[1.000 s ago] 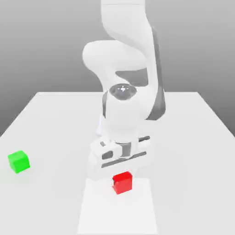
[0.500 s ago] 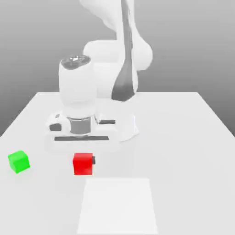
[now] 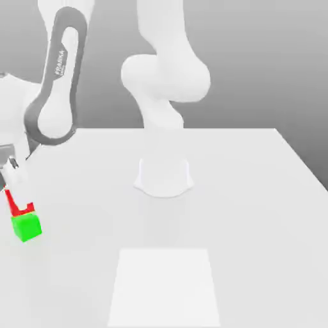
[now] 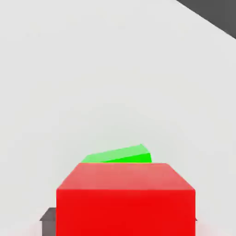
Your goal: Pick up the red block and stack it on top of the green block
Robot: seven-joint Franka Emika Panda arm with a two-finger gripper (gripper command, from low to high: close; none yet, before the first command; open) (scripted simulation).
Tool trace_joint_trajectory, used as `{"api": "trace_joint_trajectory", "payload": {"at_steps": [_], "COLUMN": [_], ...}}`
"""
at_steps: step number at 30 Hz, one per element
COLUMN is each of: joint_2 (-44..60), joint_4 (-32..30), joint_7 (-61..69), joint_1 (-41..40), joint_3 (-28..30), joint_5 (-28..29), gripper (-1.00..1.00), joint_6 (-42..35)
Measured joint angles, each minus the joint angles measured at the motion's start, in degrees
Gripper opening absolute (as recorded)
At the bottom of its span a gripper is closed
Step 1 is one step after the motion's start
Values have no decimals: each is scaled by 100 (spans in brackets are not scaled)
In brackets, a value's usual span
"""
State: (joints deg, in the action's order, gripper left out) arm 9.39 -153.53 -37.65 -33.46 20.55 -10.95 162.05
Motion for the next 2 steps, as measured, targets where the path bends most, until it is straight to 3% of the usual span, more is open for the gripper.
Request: {"api": "trace_joint_trajectory", "payload": {"at_steps": [2], "joint_2": [0], "joint_4": [0], "joint_7": [0], "joint_1": [0], "joint_3": [0], "joint_5": [0], "gripper": [100], "joint_6": [0]}}
